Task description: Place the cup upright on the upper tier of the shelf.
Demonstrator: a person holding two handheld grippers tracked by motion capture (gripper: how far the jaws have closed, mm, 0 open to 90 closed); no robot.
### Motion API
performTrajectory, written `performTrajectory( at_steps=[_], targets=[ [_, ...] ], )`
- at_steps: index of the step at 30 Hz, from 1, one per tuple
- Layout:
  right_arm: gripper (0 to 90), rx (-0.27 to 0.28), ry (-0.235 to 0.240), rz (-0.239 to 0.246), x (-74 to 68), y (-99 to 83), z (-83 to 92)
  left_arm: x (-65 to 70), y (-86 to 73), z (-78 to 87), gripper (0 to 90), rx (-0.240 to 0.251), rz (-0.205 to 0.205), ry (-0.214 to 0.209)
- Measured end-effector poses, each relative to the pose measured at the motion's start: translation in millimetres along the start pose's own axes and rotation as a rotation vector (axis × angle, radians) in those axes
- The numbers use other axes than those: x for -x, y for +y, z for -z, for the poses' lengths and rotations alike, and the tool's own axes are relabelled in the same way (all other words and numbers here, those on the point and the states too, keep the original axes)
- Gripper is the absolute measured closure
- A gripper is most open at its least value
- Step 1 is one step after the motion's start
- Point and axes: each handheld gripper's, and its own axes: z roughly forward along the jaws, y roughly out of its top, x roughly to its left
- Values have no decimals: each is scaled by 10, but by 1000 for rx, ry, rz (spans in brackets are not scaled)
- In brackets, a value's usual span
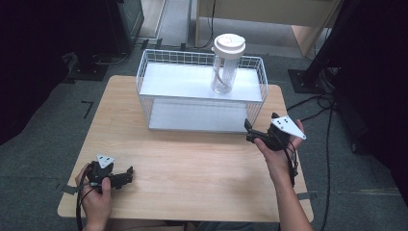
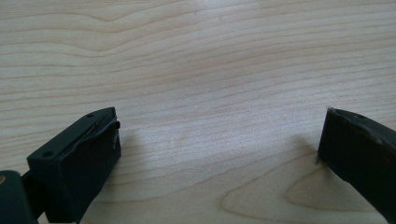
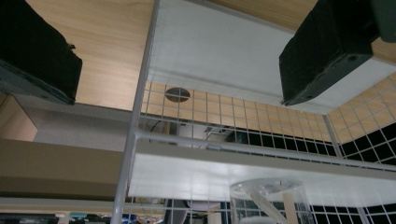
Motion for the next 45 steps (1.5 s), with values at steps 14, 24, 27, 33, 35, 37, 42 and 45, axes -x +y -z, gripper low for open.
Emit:
performTrajectory(
  at_steps=[14,24,27,33,35,37,42,45],
  targets=[
    [0,-72,-39,-8,92,-346,30,0,0,0,0,0,0,0],
    [0,-120,-62,-30,217,-606,211,0,0,1,0,-1,0,0],
    [0,-128,-74,-42,279,-685,280,-1,1,1,0,-1,-1,0],
    [0,-156,-97,-48,400,-880,455,1,0,1,0,0,2,0],
    [0,-156,-107,-68,457,-941,540,1,0,1,0,0,1,0],
    [0,-159,-121,-79,500,-986,606,1,0,1,0,0,1,0],
    [0,-187,-148,-95,616,-1125,765,1,0,1,0,0,2,0],
    [0,-201,-164,-97,687,-1195,858,1,0,1,0,0,1,0]
  ],
)
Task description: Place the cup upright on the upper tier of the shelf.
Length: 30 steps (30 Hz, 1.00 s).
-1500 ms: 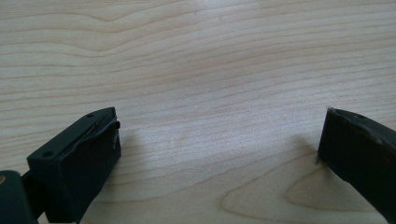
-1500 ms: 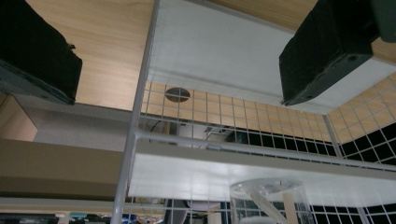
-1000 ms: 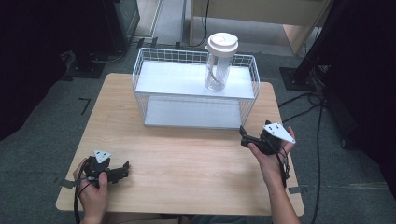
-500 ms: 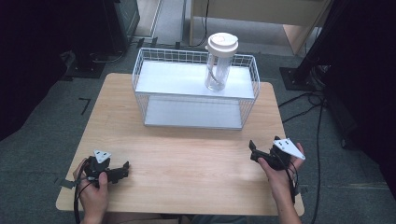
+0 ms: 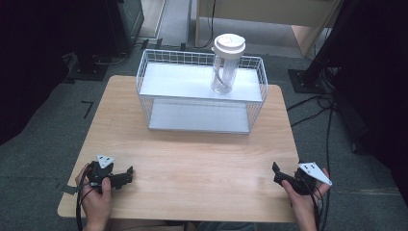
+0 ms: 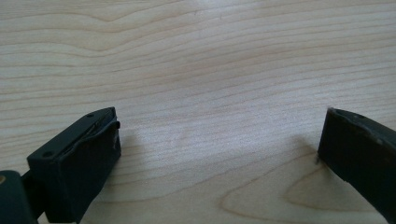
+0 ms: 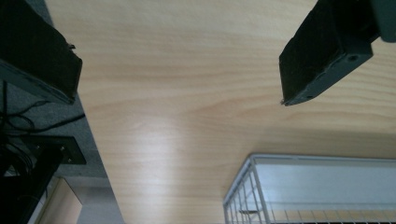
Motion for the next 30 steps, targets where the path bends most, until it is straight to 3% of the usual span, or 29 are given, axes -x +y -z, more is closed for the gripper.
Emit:
performTrajectory(
  at_steps=[11,17,21,24,27,30],
  targets=[
    [0,-81,-42,-45,242,-294,178,-1,1,0,0,0,-2,0],
    [0,-138,-88,-18,246,-322,206,0,0,0,0,0,0,0],
    [37,-204,-55,52,177,-330,175,-2,0,0,0,1,-1,-1],
    [63,-264,-66,89,135,-342,146,-2,2,-2,0,1,0,0],
    [46,-291,-43,39,143,-360,143,0,4,-3,0,1,0,1],
    [41,-269,-24,57,145,-402,177,5,9,-10,0,2,3,3]
  ],
)
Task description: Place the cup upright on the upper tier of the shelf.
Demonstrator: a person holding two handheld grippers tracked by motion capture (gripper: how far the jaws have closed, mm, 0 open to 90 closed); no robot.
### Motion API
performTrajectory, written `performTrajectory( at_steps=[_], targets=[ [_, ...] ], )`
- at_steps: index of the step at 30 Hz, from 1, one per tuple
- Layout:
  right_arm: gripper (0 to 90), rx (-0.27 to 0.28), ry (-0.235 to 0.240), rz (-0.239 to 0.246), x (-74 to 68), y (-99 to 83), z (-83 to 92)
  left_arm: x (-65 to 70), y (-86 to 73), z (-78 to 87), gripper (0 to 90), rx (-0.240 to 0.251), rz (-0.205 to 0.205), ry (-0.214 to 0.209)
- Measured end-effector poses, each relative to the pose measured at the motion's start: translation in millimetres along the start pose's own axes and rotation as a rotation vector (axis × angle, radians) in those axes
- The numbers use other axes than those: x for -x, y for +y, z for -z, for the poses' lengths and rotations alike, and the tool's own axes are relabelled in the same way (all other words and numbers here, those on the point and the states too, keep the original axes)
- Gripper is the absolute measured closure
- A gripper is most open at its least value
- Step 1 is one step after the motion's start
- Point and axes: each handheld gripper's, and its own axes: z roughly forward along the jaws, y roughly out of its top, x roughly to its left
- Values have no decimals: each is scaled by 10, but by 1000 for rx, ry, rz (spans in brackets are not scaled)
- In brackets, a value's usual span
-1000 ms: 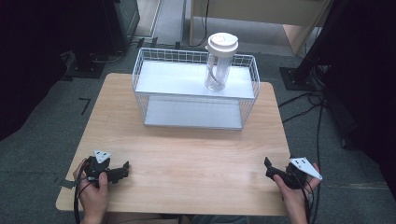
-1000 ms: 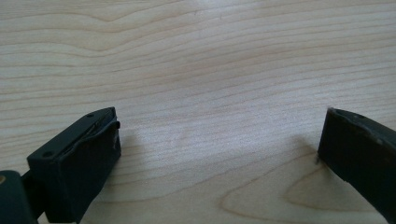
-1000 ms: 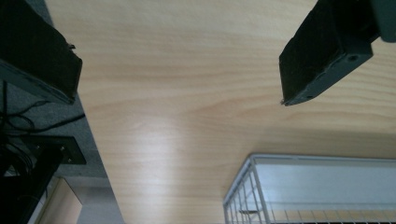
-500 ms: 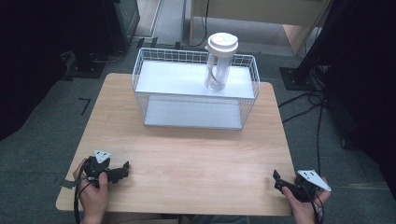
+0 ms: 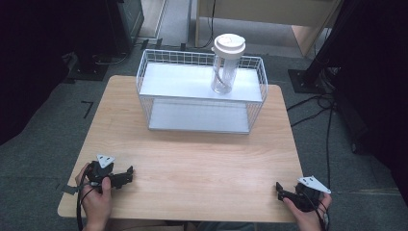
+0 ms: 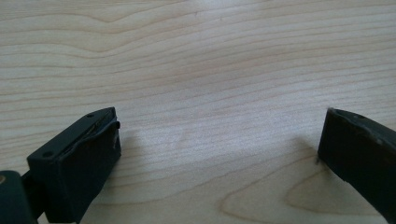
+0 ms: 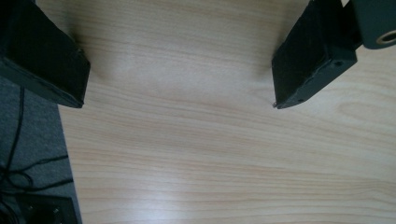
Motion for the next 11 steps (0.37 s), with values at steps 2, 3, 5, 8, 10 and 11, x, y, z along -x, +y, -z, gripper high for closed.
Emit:
performTrajectory(
  at_steps=[2,3,5,8,10,11],
  targets=[
    [40,-1,12,-1,-15,-12,9,2,2,-1,0,-1,1,1],
    [37,-1,11,-3,-17,-10,7,4,1,-2,0,1,3,1],
    [35,-1,11,4,-14,-5,0,3,2,-2,0,0,2,1],
    [35,-2,10,4,-14,-5,0,3,1,-1,0,0,2,1],
    [35,-2,10,3,-14,-5,0,3,1,-2,0,0,2,1],
    [35,-2,10,2,-15,-5,0,3,1,-2,0,0,2,1]
  ],
)
